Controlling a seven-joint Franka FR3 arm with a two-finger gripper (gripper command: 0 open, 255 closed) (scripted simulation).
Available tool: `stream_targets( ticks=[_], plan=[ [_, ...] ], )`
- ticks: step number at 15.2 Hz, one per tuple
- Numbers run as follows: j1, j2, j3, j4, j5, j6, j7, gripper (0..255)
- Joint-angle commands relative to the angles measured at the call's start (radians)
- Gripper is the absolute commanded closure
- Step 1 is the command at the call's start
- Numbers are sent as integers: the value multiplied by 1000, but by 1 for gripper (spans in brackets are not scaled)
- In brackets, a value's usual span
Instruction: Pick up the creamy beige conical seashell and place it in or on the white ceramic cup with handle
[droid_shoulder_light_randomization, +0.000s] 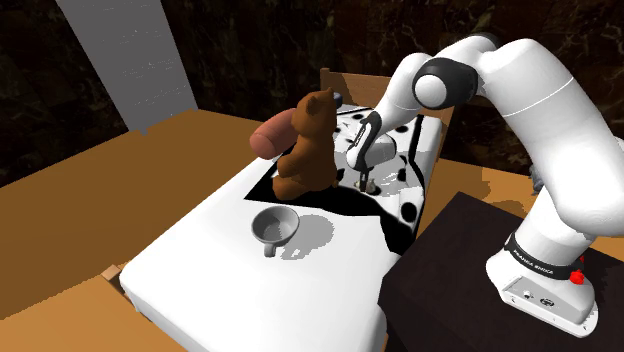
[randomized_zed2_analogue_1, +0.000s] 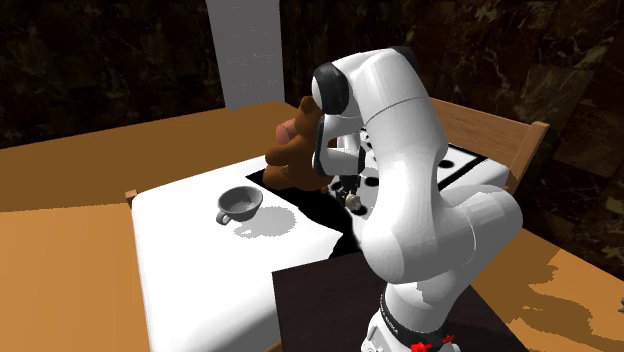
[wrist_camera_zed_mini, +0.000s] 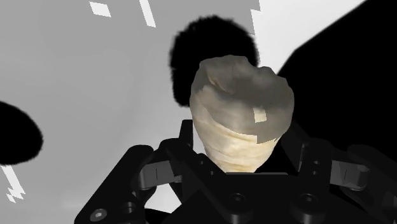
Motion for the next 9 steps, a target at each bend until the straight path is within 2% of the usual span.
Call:
stream_targets(
  ticks=[1, 9],
  plan=[
    [0, 0, 0, 0, 0, 0, 0, 255],
    [34, -101, -41, -50, -23, -56, 12, 255]
  ],
)
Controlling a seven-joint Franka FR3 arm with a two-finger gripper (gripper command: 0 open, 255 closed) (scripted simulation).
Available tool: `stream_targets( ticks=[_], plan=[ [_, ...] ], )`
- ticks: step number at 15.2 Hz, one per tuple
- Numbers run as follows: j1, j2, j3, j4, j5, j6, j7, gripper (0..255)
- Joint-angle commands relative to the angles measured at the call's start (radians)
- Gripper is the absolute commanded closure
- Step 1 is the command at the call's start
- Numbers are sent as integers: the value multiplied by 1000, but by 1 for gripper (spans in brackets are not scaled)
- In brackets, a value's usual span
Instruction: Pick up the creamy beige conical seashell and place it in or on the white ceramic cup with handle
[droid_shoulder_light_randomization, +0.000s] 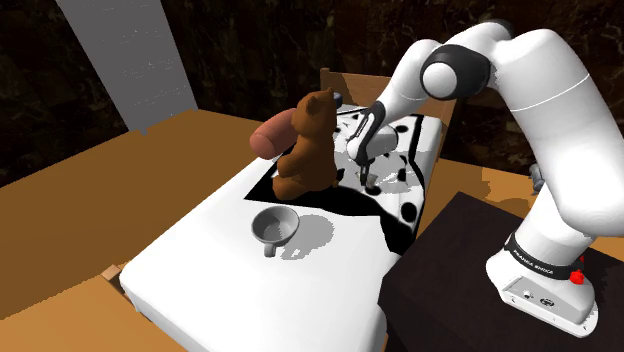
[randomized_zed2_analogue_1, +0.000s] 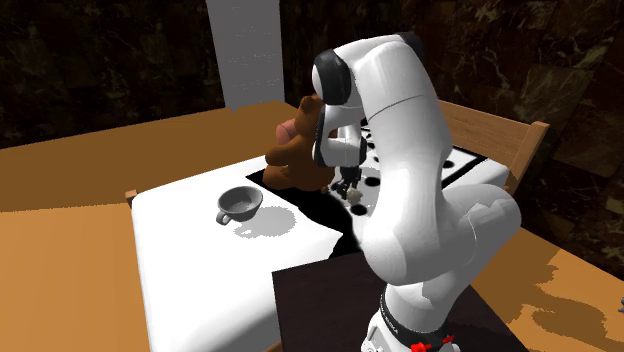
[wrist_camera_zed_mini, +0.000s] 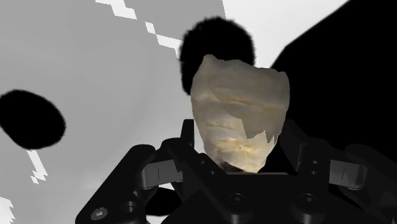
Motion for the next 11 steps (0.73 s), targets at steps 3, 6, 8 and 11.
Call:
stream_targets(
  ticks=[3, 6, 8, 11],
  plan=[
    [19, -50, -22, -22, -14, -30, 8, 255],
    [32, -86, -40, -35, -27, -54, 15, 255],
    [42, -110, -51, -43, -36, -71, 20, 255],
    [55, -145, -69, -53, -50, -96, 28, 255]
  ],
)
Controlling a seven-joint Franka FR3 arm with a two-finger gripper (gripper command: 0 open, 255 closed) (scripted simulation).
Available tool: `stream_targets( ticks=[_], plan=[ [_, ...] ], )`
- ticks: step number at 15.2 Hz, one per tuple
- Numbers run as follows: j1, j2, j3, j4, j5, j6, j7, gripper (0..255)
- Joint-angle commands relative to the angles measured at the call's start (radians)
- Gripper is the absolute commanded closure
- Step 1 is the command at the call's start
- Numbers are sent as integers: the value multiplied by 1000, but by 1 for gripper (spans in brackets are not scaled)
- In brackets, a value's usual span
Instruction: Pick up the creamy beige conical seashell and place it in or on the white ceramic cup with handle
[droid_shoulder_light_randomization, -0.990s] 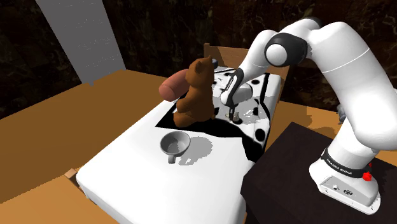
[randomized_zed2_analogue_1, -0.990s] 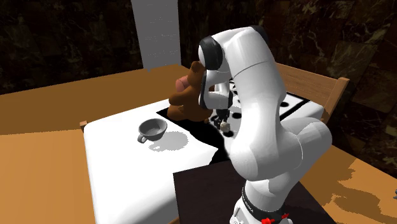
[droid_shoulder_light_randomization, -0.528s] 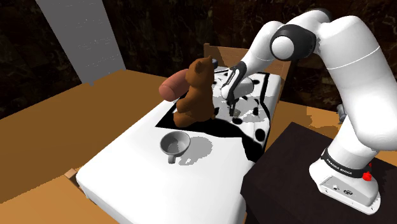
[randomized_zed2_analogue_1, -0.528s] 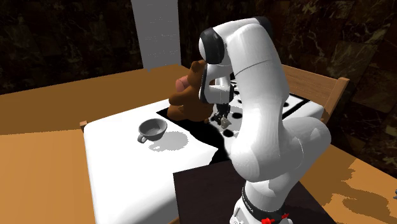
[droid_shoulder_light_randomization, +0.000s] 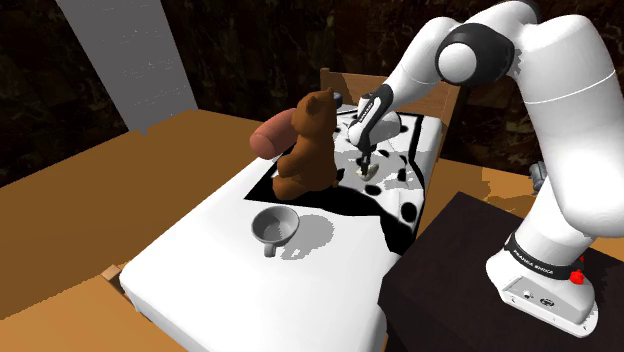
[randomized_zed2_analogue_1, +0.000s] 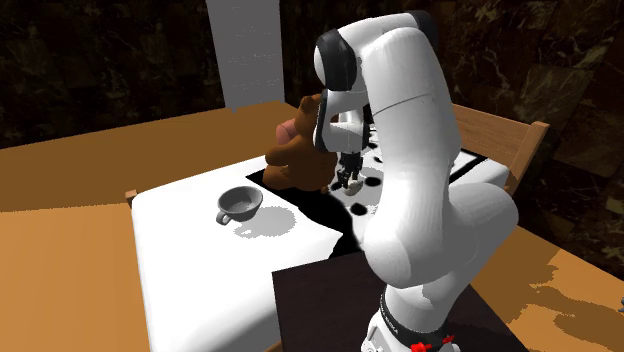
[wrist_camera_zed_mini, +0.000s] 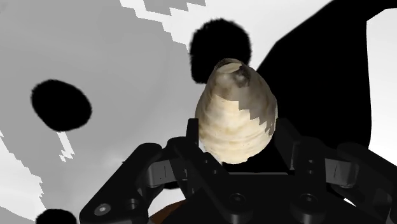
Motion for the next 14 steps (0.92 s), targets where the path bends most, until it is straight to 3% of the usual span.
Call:
stream_targets(
  ticks=[1, 10, 14],
  plan=[
    [12, -27, -14, -8, -12, -20, 8, 255],
    [50, -123, -62, -24, -60, -99, 35, 255],
    [135, -125, -60, -20, -78, -112, 136, 255]
  ],
)
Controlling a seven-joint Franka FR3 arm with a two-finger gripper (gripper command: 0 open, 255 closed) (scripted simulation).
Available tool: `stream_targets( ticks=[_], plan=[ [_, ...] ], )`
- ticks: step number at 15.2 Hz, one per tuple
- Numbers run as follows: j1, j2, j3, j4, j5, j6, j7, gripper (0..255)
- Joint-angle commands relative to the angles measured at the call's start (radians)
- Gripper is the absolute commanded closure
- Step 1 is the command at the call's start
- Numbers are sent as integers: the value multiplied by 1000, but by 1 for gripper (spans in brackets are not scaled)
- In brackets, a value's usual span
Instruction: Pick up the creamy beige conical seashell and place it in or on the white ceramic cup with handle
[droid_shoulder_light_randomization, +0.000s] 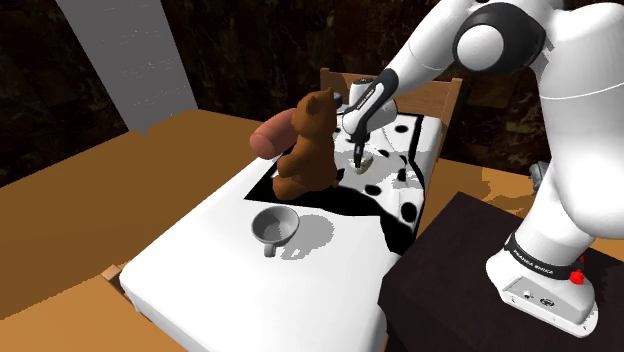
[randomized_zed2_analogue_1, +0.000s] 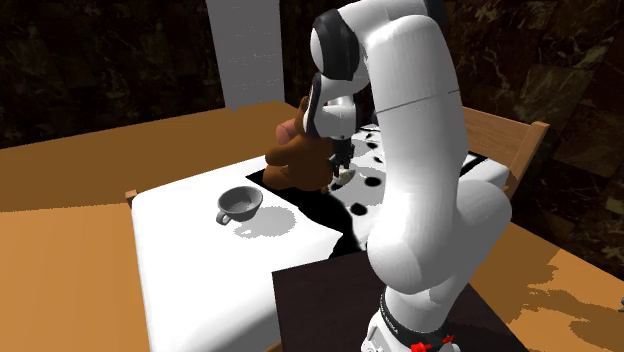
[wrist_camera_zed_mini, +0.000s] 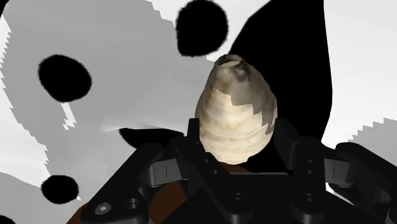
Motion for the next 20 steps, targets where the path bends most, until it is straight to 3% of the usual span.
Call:
stream_targets(
  ticks=[1, 11, 20],
  plan=[
    [44, -8, -1, -6, -11, -4, 52, 255],
    [222, 39, 22, 97, -38, -79, 286, 255],
    [340, 140, 56, 295, -43, -191, 466, 255]
  ],
)
